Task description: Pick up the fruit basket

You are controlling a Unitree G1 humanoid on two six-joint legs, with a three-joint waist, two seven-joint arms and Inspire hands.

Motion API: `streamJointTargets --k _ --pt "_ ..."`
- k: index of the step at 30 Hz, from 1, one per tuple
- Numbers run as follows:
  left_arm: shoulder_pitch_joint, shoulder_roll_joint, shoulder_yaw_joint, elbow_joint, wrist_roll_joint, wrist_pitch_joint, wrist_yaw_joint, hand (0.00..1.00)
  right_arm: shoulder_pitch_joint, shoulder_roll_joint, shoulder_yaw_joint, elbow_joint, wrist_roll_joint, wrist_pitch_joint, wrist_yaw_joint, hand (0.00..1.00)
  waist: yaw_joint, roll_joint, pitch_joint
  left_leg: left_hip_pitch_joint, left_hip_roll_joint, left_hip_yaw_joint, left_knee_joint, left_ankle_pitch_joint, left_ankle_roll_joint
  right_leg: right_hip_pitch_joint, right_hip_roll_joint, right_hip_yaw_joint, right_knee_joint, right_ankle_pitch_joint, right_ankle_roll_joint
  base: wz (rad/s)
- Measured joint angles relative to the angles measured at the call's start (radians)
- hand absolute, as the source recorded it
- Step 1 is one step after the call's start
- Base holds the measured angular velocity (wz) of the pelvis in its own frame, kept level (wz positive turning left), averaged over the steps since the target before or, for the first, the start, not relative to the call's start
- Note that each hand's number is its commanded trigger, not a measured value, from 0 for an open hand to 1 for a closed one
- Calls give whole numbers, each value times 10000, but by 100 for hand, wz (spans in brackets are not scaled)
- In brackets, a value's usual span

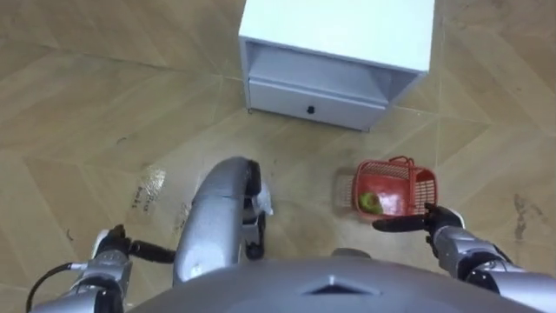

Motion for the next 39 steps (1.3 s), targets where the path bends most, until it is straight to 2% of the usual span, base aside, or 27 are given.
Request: streamJointTargets --k 2,5,10,11,15,18,19,20,21,22,23,24,27,28,30,32,34,36,39 --pt "-90 107 -173 155 -446 -123 225 0 1 -24 -6 -34 -42 -20 15 0 -252 -100 -9 -945 28 19 1244 -348 114 -760 -162 124 1805 -12 -9 16" --pt "-97 154 -469 259 -927 -465 627 0 -29 -57 -4 -31 137 -77 66 0 -425 -151 18 -1624 -24 121 2295 -653 220 -1182 -154 399 3313 -12 -9 17" --pt "30 206 -888 517 -1183 -787 953 0 49 -48 -1 -115 295 -252 54 0 -560 -156 78 -1943 -115 141 3088 -813 150 -1180 -147 547 4462 -10 -12 14" --pt "140 217 -1061 495 -1189 -864 1008 0 108 -42 -1 -163 309 -285 -16 0 -618 -217 59 -1965 -183 140 3143 -784 79 -1142 -148 546 4617 -10 -12 20" --pt "575 218 -1597 514 -1236 -1003 1019 0 145 -23 -5 -614 276 -331 -383 0 -800 -323 45 -2001 -202 140 3301 -693 -112 -1117 -143 603 5030 -37 -80 9" --pt "717 222 -1690 551 -1434 -1032 1019 0 85 -28 0 -1278 274 -468 -842 0 -988 -448 47 -2195 -236 123 3503 -635 -344 -1148 -145 624 5490 -168 -343 9" --pt "842 221 -1776 547 -1606 -1046 1020 0 -25 -34 -5 -1455 278 -550 -1006 0 -1018 -527 41 -2285 -396 0 3661 -607 -520 -1088 -148 699 5733 -271 -508 -19" --pt "967 124 -1844 542 -1675 -1035 1033 0 -234 -97 -9 -1671 265 -580 -1154 0 -1036 -487 172 -2412 -533 -321 3919 -555 -693 -1020 -8 823 5962 -339 -660 -35" --pt "980 19 -1863 537 -1688 -1059 1027 0 -343 -129 -15 -1783 262 -627 -1248 0 -1019 -420 213 -2489 -653 -554 3956 -484 -840 -1038 139 920 5966 -386 -663 -47" --pt "1089 -74 -1887 552 -1713 -1076 1022 0 -428 -128 -10 -2047 267 -801 -1359 0 -1053 -379 190 -2552 -963 -796 3909 -357 -1088 -1048 145 1056 5985 -385 -663 -29" --pt "1136 -99 -2008 551 -1727 -1077 1008 0 -422 -166 -11 -2272 263 -881 -1470 0 -1084 -370 157 -2586 -1166 -957 3843 -310 -1190 -1049 144 1066 5955 -385 -662 -14" --pt "1111 -98 -2106 548 -1728 -1089 1007 0 -423 -203 -11 -2411 262 -881 -1536 0 -1104 -340 132 -2595 -1270 -1020 3804 -300 -1219 -1053 130 1067 5948 -384 -661 0" --pt "1064 -89 -2290 546 -1874 -1255 944 0 -485 -423 -7 -3176 275 -919 -1624 0 -1137 -338 116 -2572 -1331 -1035 3735 -270 -1276 -1123 72 1173 5950 -384 -659 -3" --pt "1013 -64 -2355 542 -1878 -1275 913 0 -593 -476 0 -3300 274 -1009 -1661 0 -1150 -367 128 -2572 -1440 -1064 3700 -251 -1315 -1118 7 1193 5937 -384 -658 0" --pt "942 1 -2483 533 -1882 -1281 877 0 -772 -522 -2 -3318 271 -1110 -1712 0 -1166 -428 153 -2560 -1470 -1067 3695 -243 -1331 -1082 -14 1189 5911 -384 -658 0" --pt "896 18 -2647 525 -1876 -1294 785 0 -929 -561 -12 -3408 266 -1123 -1858 0 -1186 -440 160 -2523 -1616 -1100 3699 -243 -1331 -1003 -95 1199 5881 -382 -655 0" --pt "876 31 -2654 542 -1876 -1310 785 0 -1019 -561 -13 -3412 266 -1131 -2001 0 -1194 -431 158 -2512 -1638 -1073 3684 -247 -1339 -965 -143 1191 5882 -381 -654 3" --pt "883 34 -2730 540 -1881 -1391 794 0 -1028 -578 -71 -3554 283 -1130 -2051 0 -1219 -432 161 -2515 -1740 -1065 3561 -345 -1524 -1003 -255 1176 5913 -381 -654 11" --pt "1041 35 -3068 537 -1887 -1441 801 0 -1078 -700 -246 -3754 315 -1132 -2144 0 -1266 -304 171 -2547 -1760 -941 3513 -365 -1519 -1062 -411 1158 5944 -384 -649 8"
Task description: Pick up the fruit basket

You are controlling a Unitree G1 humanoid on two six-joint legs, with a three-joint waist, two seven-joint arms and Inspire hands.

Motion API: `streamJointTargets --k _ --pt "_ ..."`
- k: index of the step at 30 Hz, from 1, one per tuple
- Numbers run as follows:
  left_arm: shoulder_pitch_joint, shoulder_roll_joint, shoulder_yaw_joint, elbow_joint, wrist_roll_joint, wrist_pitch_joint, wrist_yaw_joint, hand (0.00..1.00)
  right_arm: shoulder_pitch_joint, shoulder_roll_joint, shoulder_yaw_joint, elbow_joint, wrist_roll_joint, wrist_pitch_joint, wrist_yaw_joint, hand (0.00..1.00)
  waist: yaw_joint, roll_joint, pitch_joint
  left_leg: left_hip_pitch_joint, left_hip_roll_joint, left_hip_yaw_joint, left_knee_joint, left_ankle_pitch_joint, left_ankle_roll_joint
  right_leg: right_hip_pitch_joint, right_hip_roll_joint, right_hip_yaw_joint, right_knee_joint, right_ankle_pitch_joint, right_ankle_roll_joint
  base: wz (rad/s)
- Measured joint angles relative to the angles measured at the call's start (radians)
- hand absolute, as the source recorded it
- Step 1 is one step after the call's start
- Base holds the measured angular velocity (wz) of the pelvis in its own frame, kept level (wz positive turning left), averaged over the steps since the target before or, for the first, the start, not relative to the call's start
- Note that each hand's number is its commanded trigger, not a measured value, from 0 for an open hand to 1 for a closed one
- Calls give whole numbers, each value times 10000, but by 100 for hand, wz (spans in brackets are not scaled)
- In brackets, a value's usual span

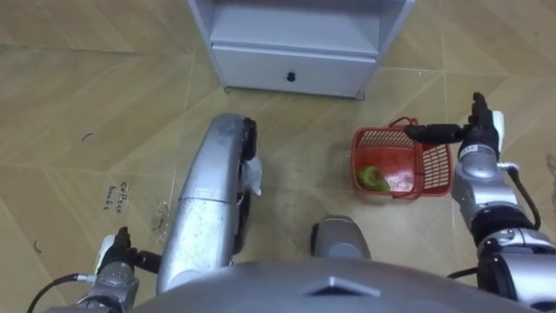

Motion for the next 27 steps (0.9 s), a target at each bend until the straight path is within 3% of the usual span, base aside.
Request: streamJointTargets --k 6,10,17,22,27 --pt "145 124 -130 45 -177 3 2 0 -260 -206 -52 60 -5 -10 -121 0 116 194 41 -105 14 41 -20 6 6 -133 -37 34 16 -16 33 0" --pt "46 117 -145 17 -277 17 -64 0 -621 -229 153 675 -5 -41 -90 0 419 369 123 -160 17 40 -49 18 -17 -222 -32 51 11 -19 39 0" --pt "-17 128 -294 7 -479 141 -127 0 -787 -296 482 1446 452 -25 34 0 1028 521 143 -502 109 53 -38 39 -56 -615 22 83 54 -39 107 0" --pt "20 129 -470 58 -490 209 -282 0 -792 -549 656 2089 807 -24 285 0 1354 742 146 -704 183 113 -41 60 -41 -802 27 72 103 -42 112 1" --pt "79 193 -546 96 -506 206 -305 0 -817 -947 850 2378 1361 -36 674 0 1434 900 175 -835 247 229 -49 128 34 -989 -42 134 183 -44 117 2"
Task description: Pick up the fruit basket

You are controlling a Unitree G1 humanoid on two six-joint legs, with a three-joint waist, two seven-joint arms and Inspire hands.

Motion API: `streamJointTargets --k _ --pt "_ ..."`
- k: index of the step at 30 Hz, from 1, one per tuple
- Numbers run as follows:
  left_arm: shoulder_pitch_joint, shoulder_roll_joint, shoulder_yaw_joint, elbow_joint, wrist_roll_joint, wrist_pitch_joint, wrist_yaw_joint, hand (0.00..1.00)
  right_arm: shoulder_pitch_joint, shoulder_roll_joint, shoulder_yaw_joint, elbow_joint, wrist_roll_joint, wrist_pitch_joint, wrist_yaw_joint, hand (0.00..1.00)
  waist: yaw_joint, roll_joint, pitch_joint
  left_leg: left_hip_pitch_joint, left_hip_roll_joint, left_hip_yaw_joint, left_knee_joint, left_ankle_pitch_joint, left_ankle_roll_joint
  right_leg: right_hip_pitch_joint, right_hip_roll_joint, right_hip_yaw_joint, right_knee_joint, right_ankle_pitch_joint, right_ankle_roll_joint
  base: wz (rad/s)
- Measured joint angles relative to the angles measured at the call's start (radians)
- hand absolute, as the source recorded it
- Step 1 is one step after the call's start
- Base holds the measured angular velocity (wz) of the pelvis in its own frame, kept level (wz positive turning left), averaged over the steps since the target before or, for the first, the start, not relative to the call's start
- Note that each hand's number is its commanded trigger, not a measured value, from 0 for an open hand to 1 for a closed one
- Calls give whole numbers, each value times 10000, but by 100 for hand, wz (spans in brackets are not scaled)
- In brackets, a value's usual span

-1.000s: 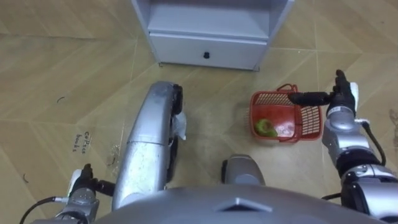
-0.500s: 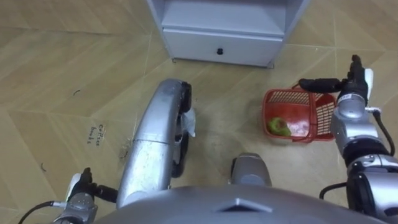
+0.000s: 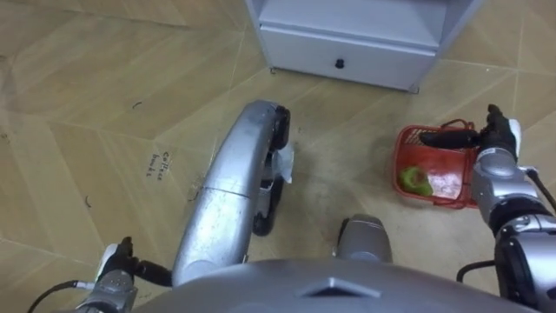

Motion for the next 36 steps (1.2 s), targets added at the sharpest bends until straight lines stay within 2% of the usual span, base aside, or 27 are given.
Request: streamJointTargets --k 10,16,22,29,36 --pt "217 79 -221 11 -866 153 -170 0 -6 -437 453 499 1420 92 352 0 415 87 2 -449 73 132 27 122 93 -540 -59 163 185 -31 62 0" --pt "348 84 -245 80 -1376 208 -170 0 7 -626 485 829 1471 102 354 0 392 90 -1 -449 108 219 -23 135 99 -627 -84 248 219 -46 94 -1" --pt "355 88 -393 108 -1521 314 -201 0 61 -719 484 918 1474 107 332 0 186 75 8 -452 148 274 -66 182 51 -719 -137 290 298 -49 100 -1" --pt "369 87 -525 109 -1522 381 -387 0 94 -741 790 1316 1700 228 446 0 235 195 -63 -448 190 261 -46 223 60 -720 -32 322 362 -53 104 0" --pt "385 87 -604 108 -1533 398 -419 0 101 -738 783 1682 1774 304 564 0 262 251 -85 -449 203 245 -40 227 55 -712 -5 306 362 -53 104 0"
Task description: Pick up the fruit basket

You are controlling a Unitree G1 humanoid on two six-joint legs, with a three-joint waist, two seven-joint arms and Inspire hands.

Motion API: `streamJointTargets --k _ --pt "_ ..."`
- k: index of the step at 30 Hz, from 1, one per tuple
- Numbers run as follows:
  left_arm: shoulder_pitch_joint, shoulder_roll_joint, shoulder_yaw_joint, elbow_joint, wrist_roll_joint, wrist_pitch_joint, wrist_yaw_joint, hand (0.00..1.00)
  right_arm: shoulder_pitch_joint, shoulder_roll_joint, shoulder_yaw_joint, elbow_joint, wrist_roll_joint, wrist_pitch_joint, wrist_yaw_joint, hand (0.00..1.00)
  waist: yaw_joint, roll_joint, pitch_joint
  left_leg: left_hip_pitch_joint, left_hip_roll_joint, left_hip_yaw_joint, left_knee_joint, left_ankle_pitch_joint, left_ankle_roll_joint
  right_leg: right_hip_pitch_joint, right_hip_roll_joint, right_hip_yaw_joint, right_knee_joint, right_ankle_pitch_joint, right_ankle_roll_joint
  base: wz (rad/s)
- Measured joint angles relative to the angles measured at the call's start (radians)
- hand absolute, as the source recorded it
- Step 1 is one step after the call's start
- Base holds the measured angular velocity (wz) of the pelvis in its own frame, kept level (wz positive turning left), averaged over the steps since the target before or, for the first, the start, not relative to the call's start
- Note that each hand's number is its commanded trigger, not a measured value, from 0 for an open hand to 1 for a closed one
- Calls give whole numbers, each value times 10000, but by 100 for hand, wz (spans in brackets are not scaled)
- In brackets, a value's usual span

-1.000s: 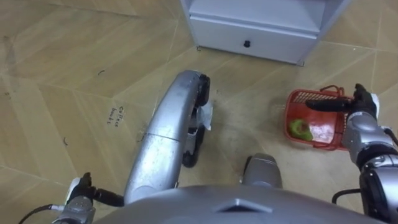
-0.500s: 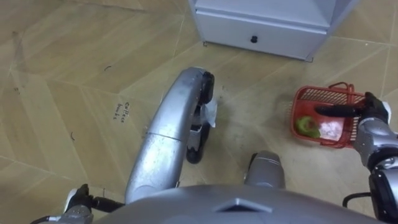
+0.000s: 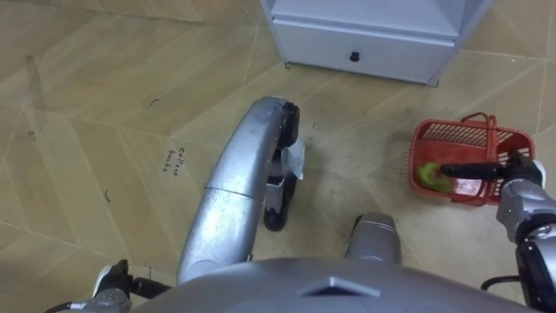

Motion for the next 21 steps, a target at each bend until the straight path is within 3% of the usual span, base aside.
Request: streamJointTargets --k 9,10,11,12,21 --pt "-1 17 1 -1 7 3 -214 0 -4 1 -1 23 -12 4 131 0 27 -4 3 0 35 1 -3 0 1 -6 -3 -23 0 0 1 0" --pt "-1 16 0 -1 7 5 -252 0 -5 1 -1 23 -14 4 168 55 29 -6 4 0 38 1 -5 1 0 -6 -1 -31 0 -1 1 0" --pt "-2 17 0 -2 10 9 -283 0 -5 1 0 23 -61 5 207 65 39 -11 7 0 48 1 -9 1 -1 -11 -2 -42 0 -2 4 0" --pt "-2 16 0 -3 11 9 -311 0 -5 2 1 23 -84 8 208 100 44 -12 8 0 52 1 -10 1 -1 -12 -4 -44 0 -2 4 0" --pt "-89 17 -30 -3 13 74 -447 0 -72 0 24 22 -230 13 217 100 225 5 15 -174 88 2 -8 64 -1 -192 -27 -63 66 -28 59 0"
